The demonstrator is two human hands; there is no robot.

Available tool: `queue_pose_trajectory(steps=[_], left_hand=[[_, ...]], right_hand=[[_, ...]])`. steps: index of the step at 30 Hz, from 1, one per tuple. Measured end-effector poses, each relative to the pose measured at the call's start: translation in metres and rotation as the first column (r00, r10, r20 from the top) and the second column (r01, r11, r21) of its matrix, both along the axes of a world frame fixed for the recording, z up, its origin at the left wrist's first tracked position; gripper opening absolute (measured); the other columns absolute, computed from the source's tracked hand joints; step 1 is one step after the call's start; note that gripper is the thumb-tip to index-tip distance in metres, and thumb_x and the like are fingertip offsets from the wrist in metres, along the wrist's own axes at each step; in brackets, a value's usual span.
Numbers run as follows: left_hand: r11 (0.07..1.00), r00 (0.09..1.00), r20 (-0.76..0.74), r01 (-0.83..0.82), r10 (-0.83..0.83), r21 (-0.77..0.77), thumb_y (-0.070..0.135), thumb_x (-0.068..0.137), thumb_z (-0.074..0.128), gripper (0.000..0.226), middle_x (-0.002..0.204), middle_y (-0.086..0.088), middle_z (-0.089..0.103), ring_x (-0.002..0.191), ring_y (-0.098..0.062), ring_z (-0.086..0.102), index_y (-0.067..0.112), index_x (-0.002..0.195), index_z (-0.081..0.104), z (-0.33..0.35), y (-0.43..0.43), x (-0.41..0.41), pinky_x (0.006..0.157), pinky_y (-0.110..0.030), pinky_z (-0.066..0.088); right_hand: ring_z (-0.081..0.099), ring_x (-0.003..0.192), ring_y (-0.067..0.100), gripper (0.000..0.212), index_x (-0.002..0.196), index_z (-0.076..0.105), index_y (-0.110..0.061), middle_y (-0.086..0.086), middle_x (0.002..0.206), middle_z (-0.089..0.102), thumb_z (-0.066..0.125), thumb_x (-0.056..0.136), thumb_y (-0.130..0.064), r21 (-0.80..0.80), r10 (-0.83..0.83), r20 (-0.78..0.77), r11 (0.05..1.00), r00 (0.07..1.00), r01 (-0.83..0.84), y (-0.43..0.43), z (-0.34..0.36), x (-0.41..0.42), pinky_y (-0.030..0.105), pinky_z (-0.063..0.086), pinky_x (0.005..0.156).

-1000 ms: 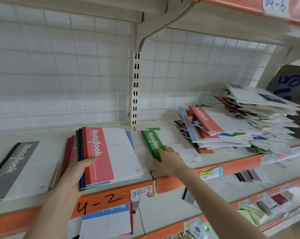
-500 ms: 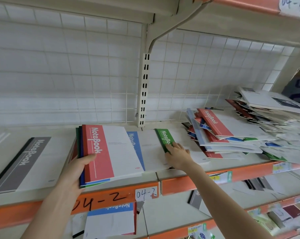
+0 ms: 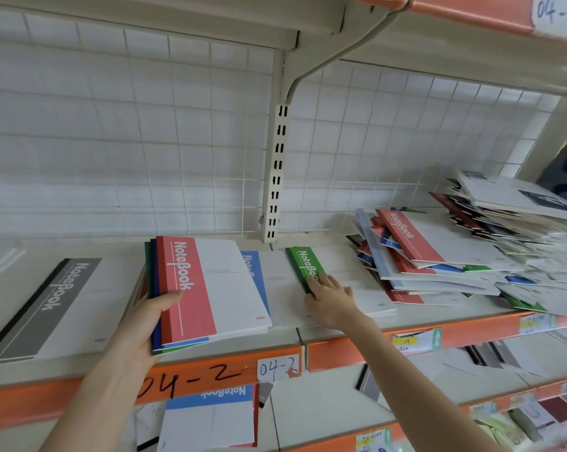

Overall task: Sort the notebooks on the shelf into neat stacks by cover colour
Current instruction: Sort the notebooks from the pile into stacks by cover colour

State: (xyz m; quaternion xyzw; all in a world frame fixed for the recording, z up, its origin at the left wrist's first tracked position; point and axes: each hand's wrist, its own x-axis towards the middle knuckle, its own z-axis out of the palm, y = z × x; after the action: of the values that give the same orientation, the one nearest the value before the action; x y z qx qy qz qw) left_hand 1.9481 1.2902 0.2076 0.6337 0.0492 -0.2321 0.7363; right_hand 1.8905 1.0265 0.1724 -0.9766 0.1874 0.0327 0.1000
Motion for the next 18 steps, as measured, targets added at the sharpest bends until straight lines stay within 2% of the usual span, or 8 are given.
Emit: queue_pose_trajectory(steps=[2, 4, 6, 11, 13, 15, 17, 18], left_hand=[[1.000, 1.000, 0.003, 0.002, -0.002, 0.008, 0.015, 0.093, 0.054, 0.017, 0.124, -0.028, 0.055, 0.114, -0.046, 0.052, 0.007, 0.108, 0.050, 0.001, 0.000, -0.001, 0.093, -0.053, 0.043], [1.000, 1.000, -0.007, 0.009, -0.009, -0.012, 0.016, 0.092, 0.054, 0.023, 0.106, -0.021, 0.062, 0.094, -0.040, 0.060, 0.011, 0.114, 0.049, 0.002, 0.000, -0.003, 0.075, -0.045, 0.049], [0.999, 1.000, -0.021, 0.010, -0.011, -0.039, 0.018, 0.092, 0.055, 0.027, 0.094, -0.015, 0.063, 0.081, -0.032, 0.060, 0.014, 0.118, 0.048, 0.003, 0.001, -0.005, 0.063, -0.038, 0.046], [0.999, 0.999, -0.044, -0.004, 0.002, -0.042, 0.018, 0.091, 0.056, 0.038, 0.092, -0.017, 0.064, 0.080, -0.032, 0.062, 0.009, 0.127, 0.049, 0.002, 0.008, -0.001, 0.061, -0.036, 0.045], [0.999, 0.998, -0.056, -0.002, -0.001, -0.048, 0.014, 0.091, 0.053, 0.037, 0.088, -0.018, 0.063, 0.077, -0.031, 0.060, 0.005, 0.126, 0.049, 0.000, 0.012, 0.000, 0.060, -0.036, 0.044], [0.998, 0.998, -0.054, 0.014, -0.017, -0.053, 0.010, 0.090, 0.051, 0.034, 0.086, -0.018, 0.061, 0.074, -0.031, 0.059, 0.004, 0.124, 0.048, -0.002, 0.015, 0.001, 0.059, -0.035, 0.043], [0.999, 0.998, -0.052, 0.032, -0.035, -0.043, 0.008, 0.090, 0.052, 0.031, 0.084, -0.018, 0.062, 0.073, -0.031, 0.059, 0.005, 0.120, 0.048, -0.002, 0.018, 0.002, 0.057, -0.034, 0.042], [0.998, 0.998, -0.047, 0.044, -0.046, -0.034, 0.008, 0.089, 0.053, 0.031, 0.085, -0.019, 0.062, 0.073, -0.031, 0.060, 0.006, 0.120, 0.048, -0.002, 0.020, 0.003, 0.057, -0.034, 0.043]], right_hand=[[0.016, 0.139, 0.024, 0.045, 0.139, 0.030, -0.015, 0.007, 0.152, 0.020, 0.029, 0.095, -0.025, 0.008, -0.008, 0.007, 1.000, 1.000, 0.008, -0.002, -0.001, 0.000, 0.049, 0.017, 0.107], [0.017, 0.139, 0.025, 0.046, 0.141, 0.029, -0.014, 0.008, 0.152, 0.019, 0.028, 0.096, -0.025, 0.011, -0.027, 0.011, 1.000, 1.000, 0.027, -0.003, -0.002, 0.001, 0.049, 0.017, 0.109], [0.017, 0.139, 0.026, 0.047, 0.142, 0.028, -0.014, 0.008, 0.151, 0.020, 0.028, 0.096, -0.026, 0.009, -0.060, 0.014, 0.998, 0.998, 0.060, -0.006, -0.005, 0.002, 0.049, 0.017, 0.109], [0.024, 0.134, 0.027, 0.043, 0.135, 0.036, -0.011, 0.010, 0.145, 0.030, 0.030, 0.095, -0.022, 0.007, -0.140, 0.013, 0.990, 0.990, 0.139, -0.009, -0.001, 0.005, 0.047, 0.022, 0.106], [0.038, 0.124, 0.029, 0.035, 0.124, 0.046, -0.006, 0.014, 0.135, 0.042, 0.032, 0.095, -0.019, 0.063, -0.156, 0.104, 0.987, 0.982, 0.150, -0.002, 0.005, 0.006, 0.042, 0.033, 0.101], [0.051, 0.107, 0.031, 0.029, 0.109, 0.055, 0.003, 0.017, 0.116, 0.056, 0.036, 0.095, -0.013, 0.161, -0.132, 0.314, 0.983, 0.940, 0.084, 0.013, 0.013, 0.007, 0.036, 0.043, 0.087], [0.057, 0.092, 0.025, 0.026, 0.096, 0.062, 0.004, 0.012, 0.099, 0.062, 0.040, 0.094, -0.010, 0.327, -0.141, 0.445, 0.945, 0.884, -0.014, 0.039, 0.024, 0.010, 0.031, 0.043, 0.077], [0.055, 0.079, 0.019, 0.025, 0.084, 0.063, -0.002, 0.006, 0.086, 0.061, 0.042, 0.094, -0.012, 0.445, -0.168, 0.445, 0.894, 0.879, -0.054, 0.052, 0.029, 0.012, 0.029, 0.041, 0.071]])
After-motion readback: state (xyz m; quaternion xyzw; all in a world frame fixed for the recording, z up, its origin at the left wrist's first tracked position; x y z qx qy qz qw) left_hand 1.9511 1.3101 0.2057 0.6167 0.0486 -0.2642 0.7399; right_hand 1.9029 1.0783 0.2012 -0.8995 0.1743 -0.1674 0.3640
